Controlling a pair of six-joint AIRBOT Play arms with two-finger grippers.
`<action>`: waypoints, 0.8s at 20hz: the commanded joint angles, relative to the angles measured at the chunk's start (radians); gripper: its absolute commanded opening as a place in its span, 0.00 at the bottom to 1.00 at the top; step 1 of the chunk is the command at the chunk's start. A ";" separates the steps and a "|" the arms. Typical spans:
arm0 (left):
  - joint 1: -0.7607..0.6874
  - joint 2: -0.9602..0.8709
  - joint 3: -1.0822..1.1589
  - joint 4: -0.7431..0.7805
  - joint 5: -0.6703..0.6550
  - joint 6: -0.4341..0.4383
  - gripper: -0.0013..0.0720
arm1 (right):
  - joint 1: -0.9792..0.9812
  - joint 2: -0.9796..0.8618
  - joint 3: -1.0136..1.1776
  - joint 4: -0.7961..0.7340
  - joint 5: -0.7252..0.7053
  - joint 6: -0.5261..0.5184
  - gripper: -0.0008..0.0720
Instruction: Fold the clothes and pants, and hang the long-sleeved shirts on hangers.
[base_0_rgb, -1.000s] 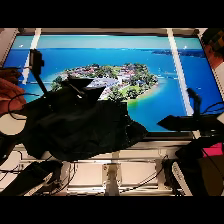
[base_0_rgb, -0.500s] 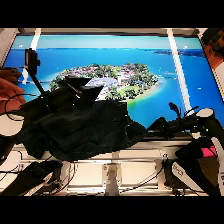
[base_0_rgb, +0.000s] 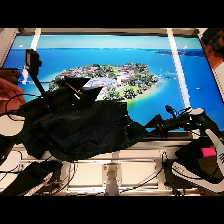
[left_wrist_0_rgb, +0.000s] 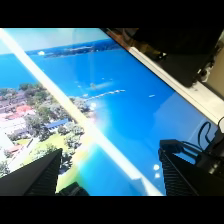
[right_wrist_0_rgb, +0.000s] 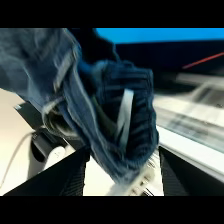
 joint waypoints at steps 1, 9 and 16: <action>0.001 0.001 0.000 0.011 0.000 0.000 0.96 | 0.015 -0.035 0.000 0.039 -0.023 -0.006 0.69; 0.001 0.001 0.000 0.011 0.000 0.000 0.96 | 0.201 -0.047 0.000 0.060 -0.301 -0.013 0.58; 0.044 0.001 0.000 0.011 0.000 0.000 0.96 | 0.202 -0.025 0.179 0.235 -0.202 -0.232 0.06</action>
